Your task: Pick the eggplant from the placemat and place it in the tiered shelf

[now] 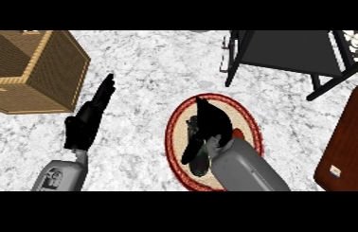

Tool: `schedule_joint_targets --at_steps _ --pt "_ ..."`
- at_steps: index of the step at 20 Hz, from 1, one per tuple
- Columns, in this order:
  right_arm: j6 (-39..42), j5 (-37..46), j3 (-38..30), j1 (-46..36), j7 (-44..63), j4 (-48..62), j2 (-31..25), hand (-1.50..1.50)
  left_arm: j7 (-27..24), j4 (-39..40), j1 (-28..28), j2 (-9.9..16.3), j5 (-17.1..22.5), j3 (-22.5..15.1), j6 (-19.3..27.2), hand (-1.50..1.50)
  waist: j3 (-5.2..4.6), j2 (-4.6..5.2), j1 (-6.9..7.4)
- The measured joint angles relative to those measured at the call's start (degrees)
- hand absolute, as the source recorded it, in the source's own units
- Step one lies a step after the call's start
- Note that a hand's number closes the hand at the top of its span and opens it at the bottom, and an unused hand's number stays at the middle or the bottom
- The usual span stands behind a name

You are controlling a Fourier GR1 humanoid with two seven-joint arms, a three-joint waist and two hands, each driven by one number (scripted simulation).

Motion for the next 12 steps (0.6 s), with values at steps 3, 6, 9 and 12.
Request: schedule_joint_targets --at_steps 3,6,9,12 --pt "-0.63 0.49 0.92 0.93 -0.65 1.69 0.27 -1.5 0.32 0.47 -0.8 -1.24 -0.89 -0.56 0.46 0.0 0.0 0.02 0.0" --pt "-1.09 0.12 1.56 0.87 -0.53 1.83 0.39 -1.5 0.48 0.37 -0.9 -1.38 -1.2 -0.23 0.0 0.0 0.01 0.03 0.04" --pt "-1.55 -0.19 2.69 2.47 -0.65 1.12 0.46 -1.5 -0.53 0.72 -0.09 -1.79 -1.76 0.05 0.14 0.0 0.0 0.02 0.05" --pt "-0.93 0.15 1.45 3.15 -1.21 1.01 0.37 -1.5 -0.94 1.81 -0.75 -1.7 -1.71 0.97 -0.47 0.0 0.0 0.03 -0.06"
